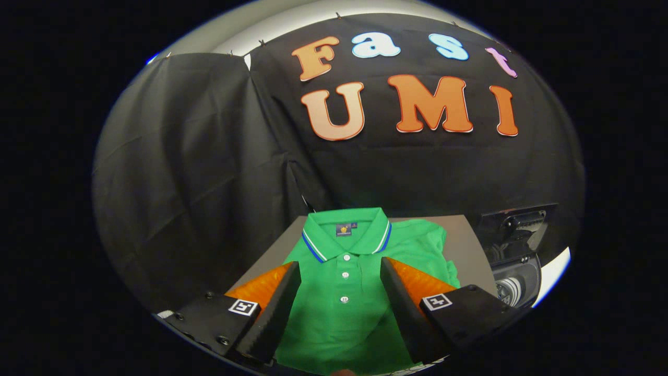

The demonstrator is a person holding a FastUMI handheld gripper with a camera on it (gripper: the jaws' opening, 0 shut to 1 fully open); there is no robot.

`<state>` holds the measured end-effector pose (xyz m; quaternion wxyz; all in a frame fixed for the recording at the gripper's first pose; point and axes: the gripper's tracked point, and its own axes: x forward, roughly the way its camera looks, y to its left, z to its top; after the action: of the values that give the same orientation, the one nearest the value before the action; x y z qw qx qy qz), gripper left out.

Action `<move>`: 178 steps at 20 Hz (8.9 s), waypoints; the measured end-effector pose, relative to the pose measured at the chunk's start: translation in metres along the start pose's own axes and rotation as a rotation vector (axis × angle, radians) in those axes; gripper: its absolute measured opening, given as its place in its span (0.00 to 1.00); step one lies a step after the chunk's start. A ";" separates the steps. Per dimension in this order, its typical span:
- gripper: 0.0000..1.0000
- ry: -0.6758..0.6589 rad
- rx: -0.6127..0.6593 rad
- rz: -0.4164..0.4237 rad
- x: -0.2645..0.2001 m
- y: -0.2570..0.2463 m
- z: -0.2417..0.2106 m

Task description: Put the clothes into the washing machine and then close the washing machine lid.

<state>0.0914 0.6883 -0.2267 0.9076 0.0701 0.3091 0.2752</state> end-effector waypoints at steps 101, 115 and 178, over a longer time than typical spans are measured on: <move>0.17 0.466 0.278 -0.320 0.041 -0.509 -0.299; 0.52 0.620 0.181 -0.333 0.033 -0.517 -0.347; 0.99 -0.050 0.000 -0.366 0.064 -0.525 0.054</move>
<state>0.4054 0.2846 -0.3729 0.9499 0.0193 0.2942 0.1035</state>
